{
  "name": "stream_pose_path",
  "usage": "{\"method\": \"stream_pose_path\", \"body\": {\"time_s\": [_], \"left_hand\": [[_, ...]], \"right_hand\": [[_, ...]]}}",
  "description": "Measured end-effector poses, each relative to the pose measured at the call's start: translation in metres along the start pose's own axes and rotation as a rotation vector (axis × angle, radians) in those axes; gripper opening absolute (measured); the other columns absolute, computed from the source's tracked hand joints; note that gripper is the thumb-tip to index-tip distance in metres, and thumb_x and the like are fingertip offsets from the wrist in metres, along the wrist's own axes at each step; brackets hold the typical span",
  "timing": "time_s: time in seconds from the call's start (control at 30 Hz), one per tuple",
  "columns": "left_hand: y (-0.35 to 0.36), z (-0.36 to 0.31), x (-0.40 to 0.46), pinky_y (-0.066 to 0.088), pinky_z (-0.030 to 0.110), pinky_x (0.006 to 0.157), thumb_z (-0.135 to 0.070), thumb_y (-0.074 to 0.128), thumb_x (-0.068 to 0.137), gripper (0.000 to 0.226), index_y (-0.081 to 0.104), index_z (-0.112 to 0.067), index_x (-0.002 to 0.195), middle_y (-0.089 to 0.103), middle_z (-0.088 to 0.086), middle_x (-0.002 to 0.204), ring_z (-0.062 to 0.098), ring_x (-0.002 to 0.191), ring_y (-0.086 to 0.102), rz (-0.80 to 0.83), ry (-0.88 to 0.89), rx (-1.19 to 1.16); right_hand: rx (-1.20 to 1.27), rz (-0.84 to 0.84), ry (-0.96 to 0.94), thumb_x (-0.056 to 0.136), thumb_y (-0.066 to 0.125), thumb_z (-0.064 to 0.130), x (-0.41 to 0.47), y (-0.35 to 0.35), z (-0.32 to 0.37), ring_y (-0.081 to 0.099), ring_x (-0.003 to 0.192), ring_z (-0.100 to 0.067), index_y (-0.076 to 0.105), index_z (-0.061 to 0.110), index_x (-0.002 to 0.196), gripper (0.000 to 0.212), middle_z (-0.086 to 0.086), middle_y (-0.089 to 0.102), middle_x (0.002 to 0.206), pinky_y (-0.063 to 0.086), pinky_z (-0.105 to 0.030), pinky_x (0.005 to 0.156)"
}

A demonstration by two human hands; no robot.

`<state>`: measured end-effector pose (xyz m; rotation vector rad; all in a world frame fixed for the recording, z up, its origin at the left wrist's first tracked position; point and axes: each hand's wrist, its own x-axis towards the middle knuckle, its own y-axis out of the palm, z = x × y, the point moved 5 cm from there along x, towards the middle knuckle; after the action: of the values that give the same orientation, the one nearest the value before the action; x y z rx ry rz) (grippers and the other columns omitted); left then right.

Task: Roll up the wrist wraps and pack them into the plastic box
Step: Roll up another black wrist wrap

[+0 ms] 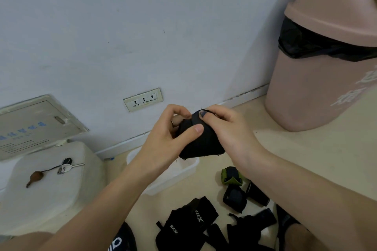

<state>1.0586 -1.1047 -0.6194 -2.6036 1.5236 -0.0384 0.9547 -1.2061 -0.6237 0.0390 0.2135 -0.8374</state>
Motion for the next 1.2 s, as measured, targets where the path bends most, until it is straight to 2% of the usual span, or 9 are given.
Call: {"method": "stream_pose_path", "body": {"time_s": [0.1, 0.3, 0.43, 0.53, 0.7, 0.83, 0.97, 1.07, 1.2], "left_hand": [[0.001, -0.003, 0.002, 0.047, 0.024, 0.054, -0.019, 0.065, 0.094, 0.025, 0.049, -0.036, 0.102, 0.066, 0.006, 0.098, 0.013, 0.075, 0.061, 0.0, 0.017, 0.009], [0.012, -0.007, 0.003, 0.045, 0.01, 0.063, -0.025, 0.055, 0.085, 0.019, 0.062, -0.037, 0.097, 0.064, -0.013, 0.099, 0.001, 0.083, 0.057, 0.044, 0.088, 0.185], [0.018, -0.003, 0.005, 0.045, 0.016, 0.054, -0.026, 0.055, 0.079, 0.018, 0.065, -0.035, 0.09, 0.066, -0.016, 0.096, 0.003, 0.08, 0.058, 0.025, 0.065, 0.172], [0.02, -0.002, 0.007, 0.046, 0.018, 0.052, -0.027, 0.056, 0.082, 0.015, 0.066, -0.033, 0.09, 0.068, -0.014, 0.092, 0.0, 0.077, 0.059, -0.027, 0.059, 0.15], [0.026, 0.006, 0.011, 0.045, 0.015, 0.056, -0.017, 0.055, 0.096, 0.015, 0.066, -0.015, 0.086, 0.07, -0.003, 0.088, 0.002, 0.073, 0.058, -0.075, 0.043, 0.205], [0.039, 0.029, 0.011, 0.048, 0.027, 0.056, -0.026, 0.055, 0.097, 0.018, 0.064, -0.014, 0.087, 0.066, 0.004, 0.085, 0.012, 0.072, 0.059, -0.026, -0.054, 0.247], [0.059, 0.051, 0.006, 0.046, 0.029, 0.05, -0.03, 0.053, 0.101, 0.029, 0.06, -0.003, 0.095, 0.059, 0.003, 0.078, 0.013, 0.059, 0.058, 0.079, -0.185, 0.232], [0.069, 0.066, 0.001, 0.055, 0.028, 0.07, -0.037, 0.051, 0.103, 0.029, 0.064, -0.011, 0.105, 0.065, -0.003, 0.09, 0.009, 0.077, 0.064, 0.145, -0.241, 0.247], [0.066, 0.088, 0.005, 0.051, 0.043, 0.103, -0.051, 0.046, 0.099, 0.034, 0.062, -0.023, 0.108, 0.066, -0.003, 0.108, 0.018, 0.108, 0.064, 0.172, -0.314, 0.262]], "right_hand": [[0.099, -0.042, 0.073, 0.1, 0.059, 0.02, 0.001, 0.004, -0.007, 0.067, 0.086, -0.016, 0.069, 0.018, 0.1, 0.01, 0.005, 0.069, 0.089, 0.058, -0.039, 0.077], [0.17, -0.08, 0.293, 0.099, 0.052, 0.018, 0.005, 0.001, -0.024, 0.063, 0.091, -0.028, 0.058, 0.016, 0.107, 0.01, -0.009, 0.063, 0.101, 0.056, -0.046, 0.082], [0.203, -0.084, 0.38, 0.102, 0.044, 0.013, 0.006, -0.01, -0.026, 0.064, 0.087, -0.034, 0.057, 0.012, 0.105, 0.014, -0.018, 0.062, 0.101, 0.053, -0.048, 0.079], [0.126, -0.088, 0.322, 0.104, 0.043, 0.025, 0.005, -0.02, -0.02, 0.06, 0.088, -0.03, 0.057, 0.014, 0.116, 0.021, -0.015, 0.061, 0.104, 0.047, -0.041, 0.077], [-0.18, 0.02, 0.109, 0.102, 0.048, 0.045, -0.015, -0.027, -0.012, 0.062, 0.105, -0.01, 0.058, 0.044, 0.116, 0.017, 0.008, 0.063, 0.116, 0.051, -0.034, 0.089], [-0.429, 0.144, -0.048, 0.092, 0.068, 0.039, -0.034, -0.035, -0.025, 0.058, 0.116, -0.004, 0.044, 0.036, 0.146, 0.06, 0.012, 0.057, 0.132, 0.045, -0.018, 0.084], [-0.736, 0.166, -0.195, 0.072, 0.078, 0.041, -0.045, -0.043, -0.047, 0.061, 0.103, -0.006, 0.054, 0.036, 0.128, 0.061, 0.009, 0.059, 0.119, 0.054, -0.029, 0.085], [-0.873, 0.197, -0.2, 0.073, 0.082, 0.039, -0.048, -0.046, -0.062, 0.058, 0.106, -0.008, 0.054, 0.03, 0.129, 0.063, 0.011, 0.055, 0.12, 0.054, -0.033, 0.091], [-1.017, 0.274, -0.229, 0.077, 0.081, 0.035, -0.037, -0.039, -0.077, 0.058, 0.101, -0.015, 0.053, 0.02, 0.128, 0.06, 0.005, 0.052, 0.115, 0.054, -0.035, 0.086]]}}
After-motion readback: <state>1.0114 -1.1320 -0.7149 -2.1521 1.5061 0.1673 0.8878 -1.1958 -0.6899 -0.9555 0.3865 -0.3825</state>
